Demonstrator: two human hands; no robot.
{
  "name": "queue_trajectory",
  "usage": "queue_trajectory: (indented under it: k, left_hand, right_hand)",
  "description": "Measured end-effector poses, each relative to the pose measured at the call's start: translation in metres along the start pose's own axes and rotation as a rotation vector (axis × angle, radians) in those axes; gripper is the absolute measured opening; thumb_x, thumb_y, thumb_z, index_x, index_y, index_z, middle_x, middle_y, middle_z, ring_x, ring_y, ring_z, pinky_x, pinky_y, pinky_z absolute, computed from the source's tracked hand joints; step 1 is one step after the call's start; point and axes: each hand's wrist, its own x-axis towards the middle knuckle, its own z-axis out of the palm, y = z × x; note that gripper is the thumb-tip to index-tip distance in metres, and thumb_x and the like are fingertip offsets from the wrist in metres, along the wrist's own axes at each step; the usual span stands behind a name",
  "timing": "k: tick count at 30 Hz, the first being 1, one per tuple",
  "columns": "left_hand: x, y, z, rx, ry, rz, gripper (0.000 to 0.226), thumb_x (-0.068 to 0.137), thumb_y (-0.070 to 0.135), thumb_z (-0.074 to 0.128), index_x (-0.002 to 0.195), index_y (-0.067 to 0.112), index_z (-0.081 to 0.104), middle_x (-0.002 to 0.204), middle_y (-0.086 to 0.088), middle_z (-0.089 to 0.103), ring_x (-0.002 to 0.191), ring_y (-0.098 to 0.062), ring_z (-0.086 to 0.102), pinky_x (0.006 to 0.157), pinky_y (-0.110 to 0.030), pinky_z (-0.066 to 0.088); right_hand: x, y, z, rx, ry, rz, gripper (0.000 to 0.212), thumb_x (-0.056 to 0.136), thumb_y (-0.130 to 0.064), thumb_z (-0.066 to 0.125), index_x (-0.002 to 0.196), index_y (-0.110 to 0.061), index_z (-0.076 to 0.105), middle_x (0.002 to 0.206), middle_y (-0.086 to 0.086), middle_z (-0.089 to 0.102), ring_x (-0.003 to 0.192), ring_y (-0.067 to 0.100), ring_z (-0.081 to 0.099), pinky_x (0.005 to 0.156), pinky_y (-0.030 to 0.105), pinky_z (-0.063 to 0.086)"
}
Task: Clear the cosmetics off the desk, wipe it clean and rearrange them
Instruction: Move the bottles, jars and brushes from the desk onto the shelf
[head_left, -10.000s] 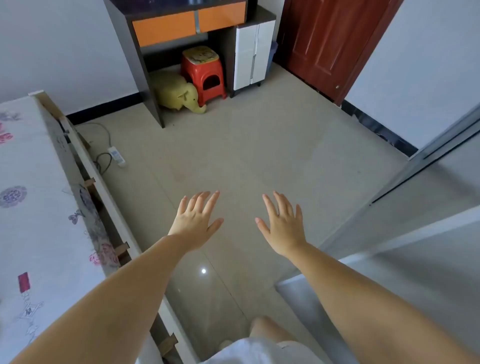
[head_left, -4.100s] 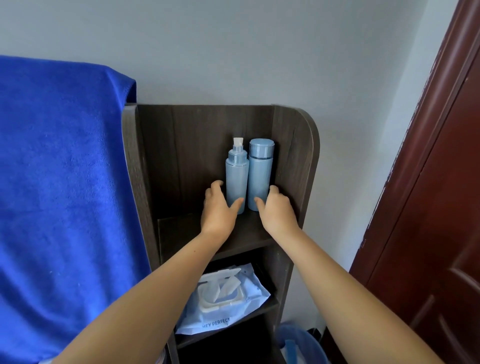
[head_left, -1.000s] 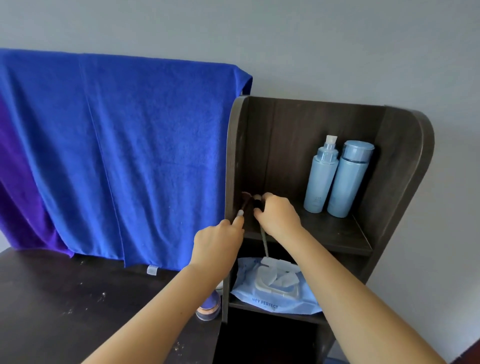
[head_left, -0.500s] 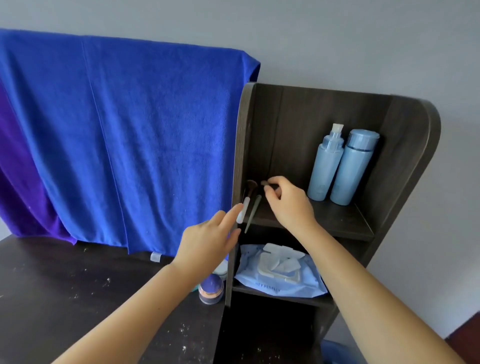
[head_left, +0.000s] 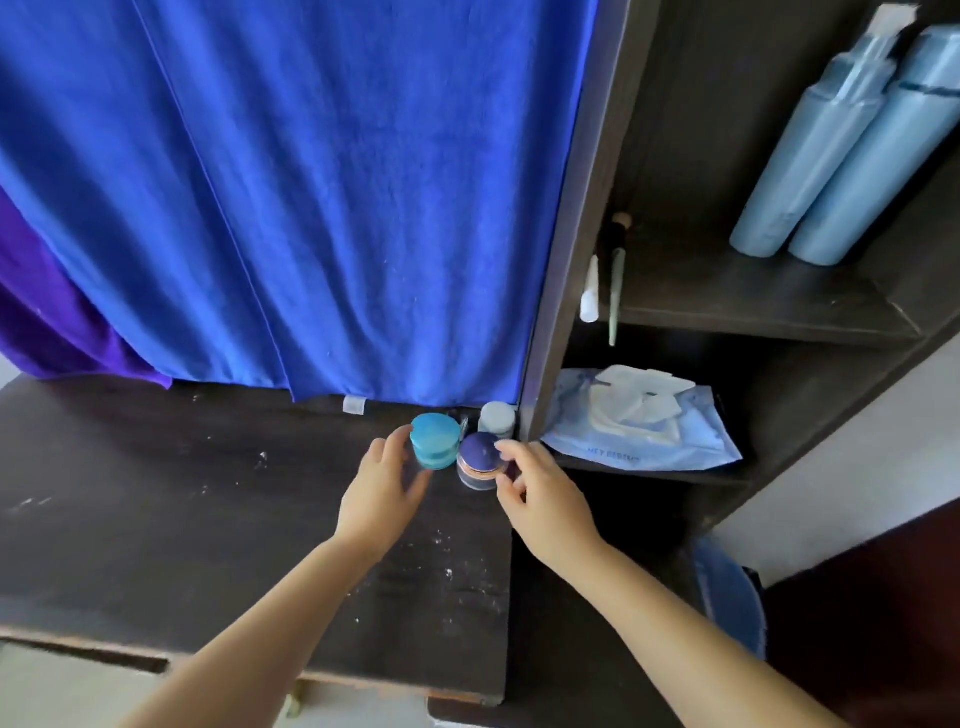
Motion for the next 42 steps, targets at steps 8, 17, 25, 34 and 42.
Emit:
queue_trajectory:
  k: [8, 17, 25, 34, 42]
  left_hand:
    - [0.053, -0.034, 0.037, -0.113, -0.155, 0.016, 0.081, 0.077, 0.029, 0.07, 0.142, 0.016, 0.024, 0.138, -0.008, 0.031, 0.13, -0.023, 0.03, 0.094, -0.036, 0.039]
    - [0.084, -0.054, 0.044, -0.113, -0.345, 0.112, 0.065, 0.078, 0.03, 0.069, 0.133, 0.025, 0.034, 0.131, -0.001, 0.039, 0.117, -0.02, 0.046, 0.086, -0.035, 0.045]
    - [0.065, -0.057, 0.009, -0.142, -0.332, 0.166, 0.059, 0.072, 0.028, 0.074, 0.122, 0.028, 0.042, 0.118, 0.008, 0.046, 0.103, -0.017, 0.053, 0.084, -0.035, 0.048]
    - [0.009, 0.039, -0.097, -0.282, -0.187, 0.482, 0.065, 0.064, 0.031, 0.076, 0.11, 0.057, 0.04, 0.113, 0.029, 0.05, 0.101, 0.003, 0.053, 0.083, -0.017, 0.046]
    - [-0.034, 0.176, -0.136, -0.437, -0.074, 0.68, 0.059, 0.064, 0.034, 0.073, 0.115, 0.043, 0.045, 0.115, 0.023, 0.052, 0.104, -0.002, 0.053, 0.084, -0.008, 0.042]
  right_hand:
    - [0.038, 0.004, 0.085, -0.232, -0.045, 0.372, 0.073, 0.089, -0.037, 0.054, 0.146, -0.018, 0.012, 0.153, 0.007, 0.017, 0.123, 0.028, 0.05, 0.086, 0.037, 0.05]
    - [0.051, 0.019, 0.107, -0.206, 0.05, 0.442, 0.067, 0.083, -0.041, 0.06, 0.139, -0.026, 0.028, 0.139, 0.0, 0.034, 0.106, 0.03, 0.058, 0.074, 0.041, 0.052]
    - [0.021, 0.002, 0.09, -0.159, 0.091, 0.383, 0.066, 0.078, -0.042, 0.063, 0.135, -0.027, 0.033, 0.134, -0.005, 0.039, 0.099, 0.025, 0.061, 0.071, 0.036, 0.051]
    - [-0.039, -0.059, -0.051, -0.023, 0.308, -0.023, 0.067, 0.068, -0.06, 0.056, 0.127, -0.039, 0.033, 0.128, -0.017, 0.046, 0.105, 0.002, 0.054, 0.073, 0.014, 0.053]
    - [-0.063, -0.056, -0.188, -0.008, 0.439, -0.198, 0.069, 0.069, -0.051, 0.067, 0.129, -0.027, 0.043, 0.13, -0.01, 0.049, 0.112, 0.005, 0.052, 0.089, 0.017, 0.047]
